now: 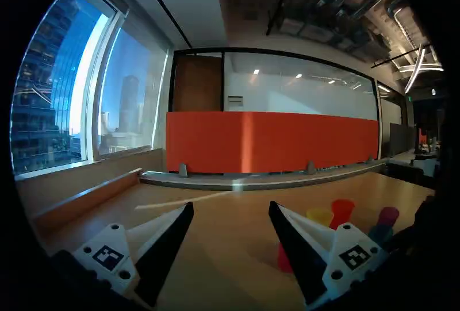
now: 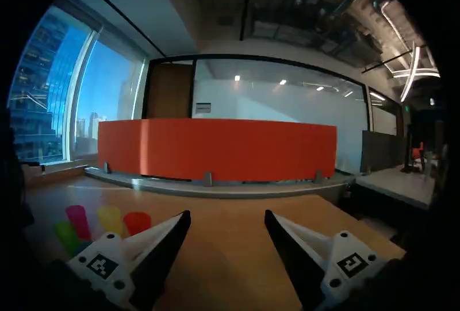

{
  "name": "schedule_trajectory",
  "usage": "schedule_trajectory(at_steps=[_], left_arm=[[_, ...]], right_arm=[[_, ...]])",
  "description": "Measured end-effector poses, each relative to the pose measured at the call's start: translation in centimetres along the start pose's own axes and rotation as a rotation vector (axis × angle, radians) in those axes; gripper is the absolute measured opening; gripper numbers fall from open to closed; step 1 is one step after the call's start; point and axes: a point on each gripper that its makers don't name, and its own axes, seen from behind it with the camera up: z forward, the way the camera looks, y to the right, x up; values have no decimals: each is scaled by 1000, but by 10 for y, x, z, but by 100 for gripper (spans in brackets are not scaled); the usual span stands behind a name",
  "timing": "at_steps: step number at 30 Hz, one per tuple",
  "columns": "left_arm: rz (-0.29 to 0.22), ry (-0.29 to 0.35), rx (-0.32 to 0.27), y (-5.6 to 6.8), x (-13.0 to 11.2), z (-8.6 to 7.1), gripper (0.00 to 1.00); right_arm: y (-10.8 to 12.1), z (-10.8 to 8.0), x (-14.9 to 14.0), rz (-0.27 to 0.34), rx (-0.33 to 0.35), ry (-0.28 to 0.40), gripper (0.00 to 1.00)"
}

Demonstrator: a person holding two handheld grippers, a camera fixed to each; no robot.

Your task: Pour water

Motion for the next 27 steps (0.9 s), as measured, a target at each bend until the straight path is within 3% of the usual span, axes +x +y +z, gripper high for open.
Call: schedule_trajectory(at_steps=[9, 17, 27], left_arm=[[46, 44, -31, 10, 63, 10, 98], [22, 57, -94, 19, 111, 13, 98], [22, 23, -191, 37, 120, 9, 97]], right_arm=[[-5, 3, 56, 1, 20, 5, 99], [-12, 5, 101, 17, 64, -4, 99], [-29, 0, 108, 70, 176, -26, 99]])
